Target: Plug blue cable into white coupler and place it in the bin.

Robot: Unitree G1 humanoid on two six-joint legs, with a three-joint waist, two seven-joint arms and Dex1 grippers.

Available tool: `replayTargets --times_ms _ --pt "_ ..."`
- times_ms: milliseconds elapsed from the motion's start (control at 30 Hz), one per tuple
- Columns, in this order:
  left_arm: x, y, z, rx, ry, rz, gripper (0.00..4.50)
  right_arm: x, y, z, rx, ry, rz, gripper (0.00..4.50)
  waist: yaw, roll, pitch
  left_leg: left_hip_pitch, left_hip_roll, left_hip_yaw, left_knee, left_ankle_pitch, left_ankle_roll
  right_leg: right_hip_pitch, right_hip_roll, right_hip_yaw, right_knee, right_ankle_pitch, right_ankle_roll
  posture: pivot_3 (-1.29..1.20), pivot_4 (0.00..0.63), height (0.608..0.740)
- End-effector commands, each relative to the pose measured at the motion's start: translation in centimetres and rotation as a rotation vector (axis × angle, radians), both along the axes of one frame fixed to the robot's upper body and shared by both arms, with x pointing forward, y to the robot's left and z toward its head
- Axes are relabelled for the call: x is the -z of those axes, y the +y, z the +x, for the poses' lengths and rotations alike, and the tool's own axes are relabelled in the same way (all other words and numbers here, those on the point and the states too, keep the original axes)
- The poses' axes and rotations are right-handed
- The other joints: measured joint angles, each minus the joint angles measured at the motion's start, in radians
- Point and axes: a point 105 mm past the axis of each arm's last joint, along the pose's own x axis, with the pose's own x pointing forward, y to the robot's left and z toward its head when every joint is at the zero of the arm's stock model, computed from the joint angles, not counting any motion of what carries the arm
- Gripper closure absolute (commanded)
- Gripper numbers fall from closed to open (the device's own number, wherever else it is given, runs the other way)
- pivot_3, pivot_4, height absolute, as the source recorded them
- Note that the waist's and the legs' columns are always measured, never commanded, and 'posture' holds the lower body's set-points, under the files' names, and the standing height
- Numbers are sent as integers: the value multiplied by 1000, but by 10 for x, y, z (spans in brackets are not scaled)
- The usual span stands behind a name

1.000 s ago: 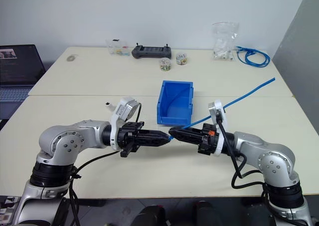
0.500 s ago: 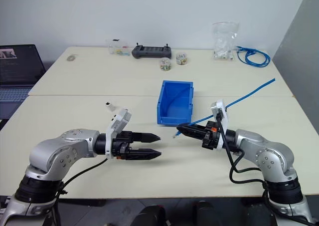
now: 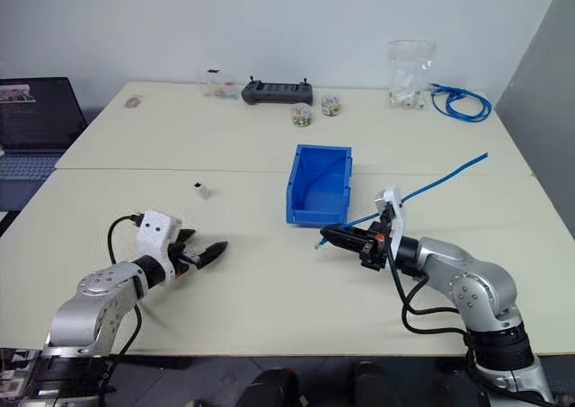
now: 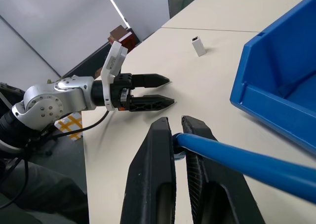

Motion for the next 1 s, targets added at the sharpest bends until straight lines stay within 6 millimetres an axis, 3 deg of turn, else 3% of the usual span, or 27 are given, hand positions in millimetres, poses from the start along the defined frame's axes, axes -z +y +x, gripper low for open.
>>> replayTargets --times_ms 33,300,533,933,1000 --pt "-12 27 16 -70 7 48 0 -14 8 -3 -26 -77 7 4474 3 0 0 0 0 0 0 0 0 0 0 0 0 0 0 0 150 740" --pt "-26 38 59 -18 36 115 0 -16 12 -5 -31 -88 3 4474 8 0 0 0 -1 0 0 0 0 0 0 0 0 1 -1 0 150 740" --pt "-32 39 82 -9 39 136 0 -17 14 -6 -34 -91 4 4475 7 -1 0 -2 -1 0 0 0 0 -3 0 0 2 1 -1 0 150 740" --pt "-38 24 102 -10 47 90 0 -17 17 -8 -43 -93 1 4477 2 -1 0 -3 -1 1 1 0 0 -3 0 -1 2 1 -1 0 150 740" --pt "-39 23 104 -24 41 94 352 -17 17 -9 -45 -91 1 4477 -1 -1 0 -3 -1 1 1 0 0 -4 0 -1 3 1 -1 0 150 740"
